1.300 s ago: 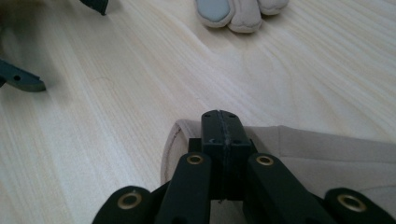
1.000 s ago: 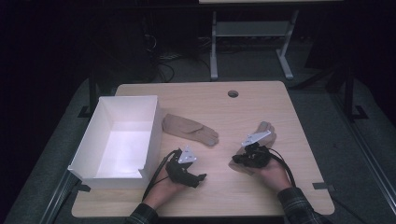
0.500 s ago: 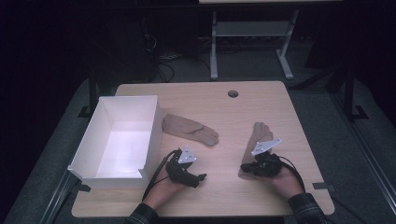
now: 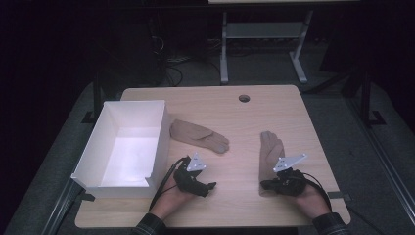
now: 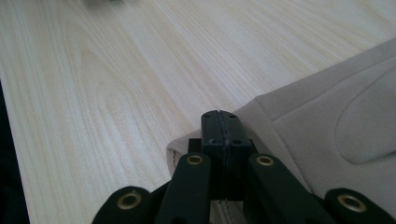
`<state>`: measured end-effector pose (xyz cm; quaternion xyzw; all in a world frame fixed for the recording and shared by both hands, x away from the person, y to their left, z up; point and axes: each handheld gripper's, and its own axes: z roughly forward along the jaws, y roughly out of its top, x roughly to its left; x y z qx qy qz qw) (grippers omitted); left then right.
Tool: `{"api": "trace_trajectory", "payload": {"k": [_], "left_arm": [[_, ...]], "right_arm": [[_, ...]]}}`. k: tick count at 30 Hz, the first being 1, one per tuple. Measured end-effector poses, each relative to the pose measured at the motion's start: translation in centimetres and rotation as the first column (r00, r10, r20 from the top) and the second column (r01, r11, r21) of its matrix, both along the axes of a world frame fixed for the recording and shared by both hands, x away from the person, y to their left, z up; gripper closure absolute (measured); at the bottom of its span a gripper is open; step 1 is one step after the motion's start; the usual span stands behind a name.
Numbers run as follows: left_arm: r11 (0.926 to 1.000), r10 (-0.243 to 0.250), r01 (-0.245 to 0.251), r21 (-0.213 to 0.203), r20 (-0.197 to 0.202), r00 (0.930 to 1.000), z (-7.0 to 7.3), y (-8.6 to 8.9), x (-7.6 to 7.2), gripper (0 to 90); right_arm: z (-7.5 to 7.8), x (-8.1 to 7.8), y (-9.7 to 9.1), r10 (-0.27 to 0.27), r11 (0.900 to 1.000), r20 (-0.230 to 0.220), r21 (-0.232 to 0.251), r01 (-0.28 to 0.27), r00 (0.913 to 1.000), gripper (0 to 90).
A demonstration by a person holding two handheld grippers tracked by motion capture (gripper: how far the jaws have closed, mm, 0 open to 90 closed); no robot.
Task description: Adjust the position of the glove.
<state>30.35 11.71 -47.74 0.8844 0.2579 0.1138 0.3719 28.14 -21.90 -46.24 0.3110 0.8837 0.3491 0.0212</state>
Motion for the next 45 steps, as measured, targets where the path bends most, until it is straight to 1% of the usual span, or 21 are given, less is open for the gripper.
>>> {"api": "trace_trajectory", "payload": {"k": [3, 4, 5, 6, 10, 11, 13, 14, 19, 20, 21, 24, 29, 30, 31, 32, 33, 34, 36, 37, 45], "left_arm": [[1.0000, 0.000, 0.000, 0.000, 0.000, 1.0000, 0.0, 0.0, 0.0, 12.8], [1.0000, 0.002, -0.002, -0.003, -0.004, 1.0000, 0.0, 0.0, 0.0, 12.8], [1.0000, 0.002, -0.002, -0.003, -0.004, 1.0000, 0.0, 0.0, 0.0, 12.8], [1.0000, 0.003, -0.003, -0.005, -0.005, 1.0000, 0.0, 0.0, 0.0, 12.8], [1.0000, 0.002, -0.002, -0.004, -0.005, 1.0000, 0.0, 0.0, 0.0, 12.8], [1.0000, 0.002, -0.002, -0.004, -0.005, 1.0000, 0.0, 0.0, 0.0, 12.8], [1.0000, 0.003, -0.003, -0.005, -0.005, 1.0000, 0.0, 0.0, 0.0, 12.7], [0.9998, 0.010, -0.010, -0.018, -0.007, 0.9999, -0.1, -0.1, -0.1, 12.8], [0.9999, 0.006, -0.006, -0.010, -0.006, 1.0000, 0.0, -0.1, 0.0, 12.8], [0.9999, 0.006, -0.006, -0.010, -0.006, 1.0000, 0.0, -0.1, 0.0, 12.8], [1.0000, 0.004, -0.004, -0.008, -0.002, 1.0000, 0.0, -0.1, 0.0, 12.8], [0.9999, 0.006, -0.006, -0.010, -0.006, 1.0000, 0.0, -0.1, 0.0, 12.8], [0.9999, 0.006, -0.006, -0.010, -0.006, 1.0000, 0.0, -0.1, 0.0, 12.8], [0.9999, 0.006, -0.006, -0.010, -0.006, 1.0000, 0.0, -0.1, 0.0, 12.8], [0.9999, 0.006, -0.006, -0.010, -0.006, 1.0000, 0.0, -0.1, 0.0, 12.8], [0.9999, 0.006, -0.006, -0.010, -0.006, 1.0000, 0.0, -0.1, 0.0, 12.8], [0.9999, 0.006, -0.006, -0.010, -0.006, 1.0000, 0.0, -0.1, 0.0, 12.8], [0.9999, 0.006, -0.006, -0.010, -0.006, 1.0000, 0.0, -0.1, 0.0, 12.8], [0.9999, 0.006, -0.006, -0.011, -0.006, 1.0000, -0.1, -0.1, 0.0, 12.8], [0.9999, 0.007, -0.007, -0.010, -0.006, 1.0000, -0.1, -0.1, 0.0, 12.8], [0.9999, 0.006, -0.006, -0.011, -0.005, 1.0000, -0.1, -0.1, 0.0, 12.8]], "right_arm": [[0.2, 0.1, 0.0, -0.002, 1.0000, 0.001, 0.002, 0.002, 1.0000, 89.8], [0.6, 0.3, -0.1, -0.009, 0.9999, 0.018, 0.014, 0.009, 0.9998, 89.8], [0.6, 0.3, -0.1, -0.009, 0.9999, 0.018, 0.014, 0.009, 0.9998, 89.8], [1.0, 0.6, -0.4, -0.026, 0.9995, 0.038, 0.020, 0.025, 0.9989, 89.8], [1.6, 1.6, -1.4, -0.071, 0.9973, 0.062, 0.025, 0.069, 0.9955, 89.8], [1.7, 1.9, -1.7, -0.091, 0.9957, 0.070, 0.028, 0.089, 0.9934, 89.9], [1.7, 2.2, -1.9, -0.099, 0.9948, 0.077, 0.030, 0.097, 0.9921, 89.8], [1.9, 3.0, -2.3, -0.129, 0.9915, 0.086, 0.033, 0.126, 0.9880, 89.9], [1.9, 4.6, -3.3, -0.173, 0.9849, 0.113, 0.032, 0.170, 0.9785, 89.9], [1.9, 4.6, -3.3, -0.173, 0.9849, 0.113, 0.032, 0.170, 0.9785, 89.9], [1.7, 5.4, -3.6, -0.192, 0.9814, 0.109, 0.032, 0.189, 0.9754, 89.8], [1.3, 6.2, -3.8, -0.204, 0.9790, 0.104, 0.020, 0.203, 0.9734, 89.8], [0.8, 6.8, -3.6, -0.207, 0.9782, 0.097, 0.002, 0.207, 0.9735, 89.9], [0.6, 7.0, -3.5, -0.205, 0.9782, 0.101, -0.015, 0.207, 0.9736, 89.9], [0.1, 7.2, -3.2, -0.199, 0.9776, 0.102, -0.047, 0.205, 0.9746, 90.0], [0.1, 7.2, -3.2, -0.199, 0.9776, 0.102, -0.047, 0.205, 0.9746, 90.0], [0.0, 7.4, -3.3, -0.205, 0.9778, 0.090, -0.026, 0.208, 0.9746, 90.0], [-0.1, 7.4, -3.4, -0.206, 0.9778, 0.084, -0.022, 0.208, 0.9750, 90.0], [-0.1, 7.4, -3.5, -0.204, 0.9781, 0.085, -0.023, 0.207, 0.9752, 90.0], [-0.1, 7.3, -3.4, -0.194, 0.9797, 0.102, -0.030, 0.198, 0.9757, 90.0], [-0.1, 6.8, -3.0, -0.162, 0.9852, 0.103, -0.038, 0.167, 0.9814, 90.0]]}}
